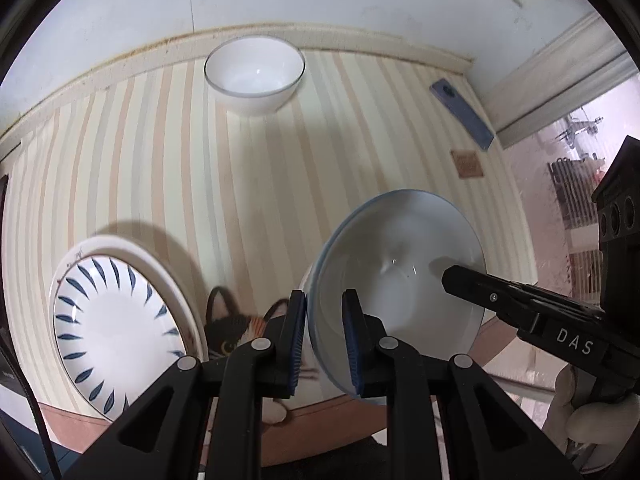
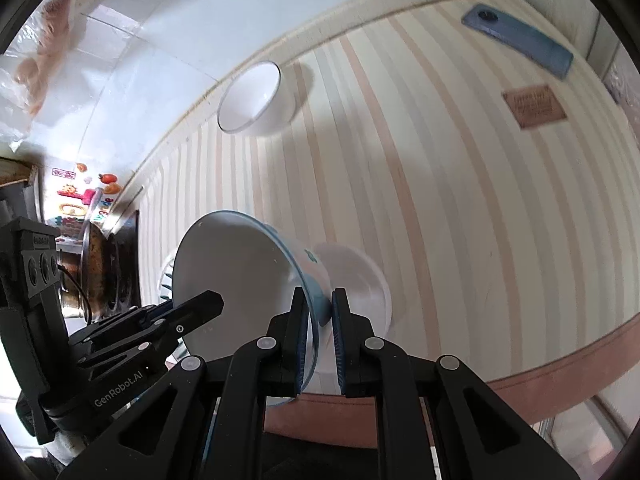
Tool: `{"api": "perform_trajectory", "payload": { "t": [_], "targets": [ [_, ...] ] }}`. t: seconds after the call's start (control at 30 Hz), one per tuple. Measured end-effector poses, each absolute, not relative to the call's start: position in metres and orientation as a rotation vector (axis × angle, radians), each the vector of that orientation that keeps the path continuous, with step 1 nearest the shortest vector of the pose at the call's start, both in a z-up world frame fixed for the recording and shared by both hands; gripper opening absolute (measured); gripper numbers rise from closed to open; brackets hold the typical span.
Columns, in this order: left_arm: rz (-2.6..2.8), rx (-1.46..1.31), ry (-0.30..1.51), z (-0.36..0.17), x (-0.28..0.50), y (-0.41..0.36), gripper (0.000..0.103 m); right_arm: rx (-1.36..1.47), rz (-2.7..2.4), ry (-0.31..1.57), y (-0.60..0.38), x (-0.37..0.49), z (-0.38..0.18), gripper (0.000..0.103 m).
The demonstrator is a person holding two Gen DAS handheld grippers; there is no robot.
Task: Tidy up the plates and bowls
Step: 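Nest the blue-rimmed bowl in the left tool into the white bowl in the right tool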
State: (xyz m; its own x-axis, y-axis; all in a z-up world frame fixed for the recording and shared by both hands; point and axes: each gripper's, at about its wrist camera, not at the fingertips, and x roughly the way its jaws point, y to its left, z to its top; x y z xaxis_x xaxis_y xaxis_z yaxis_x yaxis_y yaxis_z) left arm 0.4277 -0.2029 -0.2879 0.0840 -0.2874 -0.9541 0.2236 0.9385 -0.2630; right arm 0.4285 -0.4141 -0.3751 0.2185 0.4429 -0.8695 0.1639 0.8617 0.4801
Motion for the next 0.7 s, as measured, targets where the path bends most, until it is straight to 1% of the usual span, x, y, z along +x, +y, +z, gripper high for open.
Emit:
{"api": "perform_trajectory", "payload": {
  "t": [0.3, 0.7],
  "targets": [
    [-0.365, -0.006, 1.471, -0.318, 0.417, -0.211, 0.016, 0.556, 0.17, 1.402, -0.414, 0.418, -0.407, 0.013],
    [-0.378, 0.026, 1.488, -0.337, 0.418, -0.221, 0.016, 0.528, 0.14, 1.425, -0.417, 0.432, -0.419, 0.013]
  ]
}}
